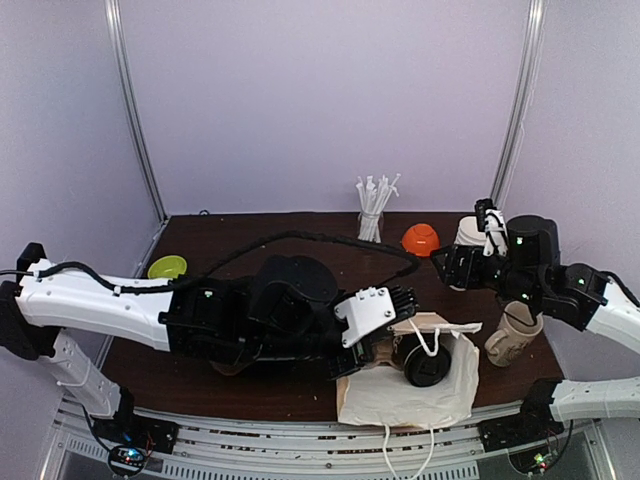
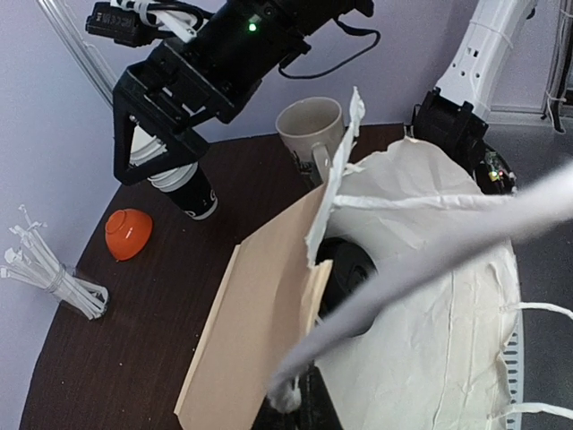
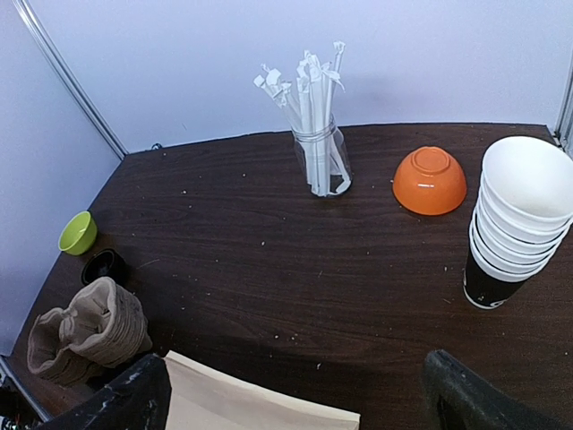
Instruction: Pack the takeout coffee
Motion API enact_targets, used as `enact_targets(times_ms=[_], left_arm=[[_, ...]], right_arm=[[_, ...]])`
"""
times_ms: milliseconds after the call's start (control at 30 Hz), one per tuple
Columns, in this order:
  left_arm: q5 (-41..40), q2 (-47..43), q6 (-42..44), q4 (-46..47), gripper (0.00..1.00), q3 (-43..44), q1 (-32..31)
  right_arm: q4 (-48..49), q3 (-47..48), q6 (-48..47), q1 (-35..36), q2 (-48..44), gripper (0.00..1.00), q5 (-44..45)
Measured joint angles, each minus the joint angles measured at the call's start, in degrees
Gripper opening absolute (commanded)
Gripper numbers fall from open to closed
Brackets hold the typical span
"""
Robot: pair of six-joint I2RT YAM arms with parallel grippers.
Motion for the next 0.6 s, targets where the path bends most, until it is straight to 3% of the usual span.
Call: enact_targets(times_ms=[200,600], left_arm=[[1.2,1.5,-5.6,-1.8,0.00,3.8,2.9],[6.7,5.6,-23.7,-4.9,0.00,11.3,15.9]], right_arm=[[-1.3,3.0,0.0,0.0,0.1,1.00,0.2],[-10.4,16.5,-2.4,-0.1,5.2,1.00,4.7]])
